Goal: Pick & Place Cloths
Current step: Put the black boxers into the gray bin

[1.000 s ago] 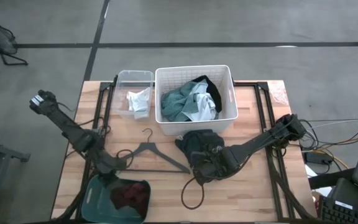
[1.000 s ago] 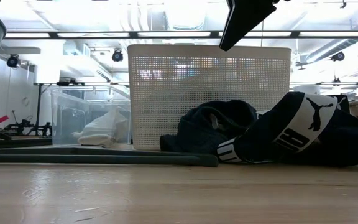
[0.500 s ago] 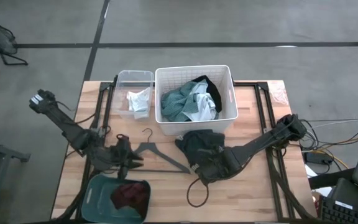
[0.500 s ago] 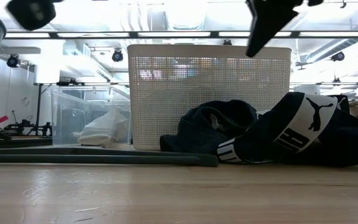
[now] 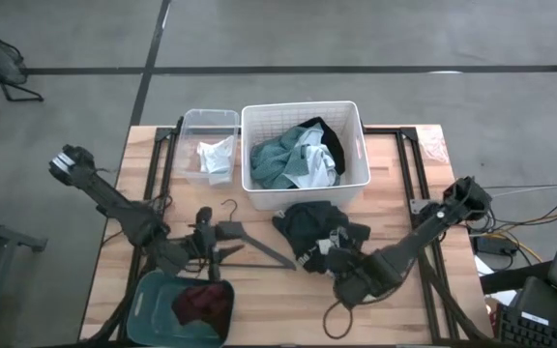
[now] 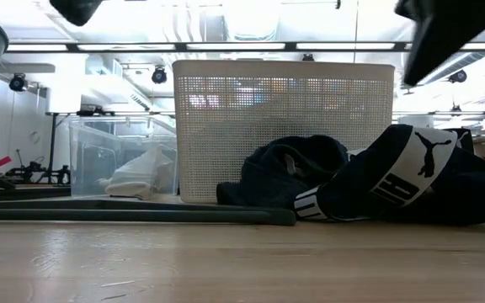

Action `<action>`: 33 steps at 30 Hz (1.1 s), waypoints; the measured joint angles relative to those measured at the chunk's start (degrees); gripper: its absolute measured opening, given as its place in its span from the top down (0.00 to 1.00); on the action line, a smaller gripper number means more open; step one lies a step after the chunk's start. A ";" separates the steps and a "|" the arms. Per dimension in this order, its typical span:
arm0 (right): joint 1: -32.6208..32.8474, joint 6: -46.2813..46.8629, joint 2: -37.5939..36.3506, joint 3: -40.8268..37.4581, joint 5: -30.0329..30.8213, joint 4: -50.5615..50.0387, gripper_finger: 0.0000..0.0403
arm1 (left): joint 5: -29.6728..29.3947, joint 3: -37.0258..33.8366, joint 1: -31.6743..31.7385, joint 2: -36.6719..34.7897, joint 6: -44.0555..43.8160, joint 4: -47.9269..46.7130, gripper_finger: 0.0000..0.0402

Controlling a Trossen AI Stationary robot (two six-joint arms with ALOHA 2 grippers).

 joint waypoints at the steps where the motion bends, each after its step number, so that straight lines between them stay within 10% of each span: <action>1: 0.74 0.40 -1.06 -1.38 -0.82 2.41 0.98 | 0.83 0.00 0.01 0.83 1.71 1.28 0.70; 15: 10.32 10.97 -18.32 -23.07 6.36 23.20 0.98 | 14.53 0.00 0.02 11.10 21.76 21.19 0.70; 20: 9.97 22.42 -21.02 -28.43 6.45 25.75 0.98 | 14.72 0.00 0.33 12.74 20.55 20.94 0.70; 33: 9.42 18.25 -20.87 -29.74 6.68 31.39 0.94 | 15.04 0.00 0.31 15.62 16.39 21.49 0.70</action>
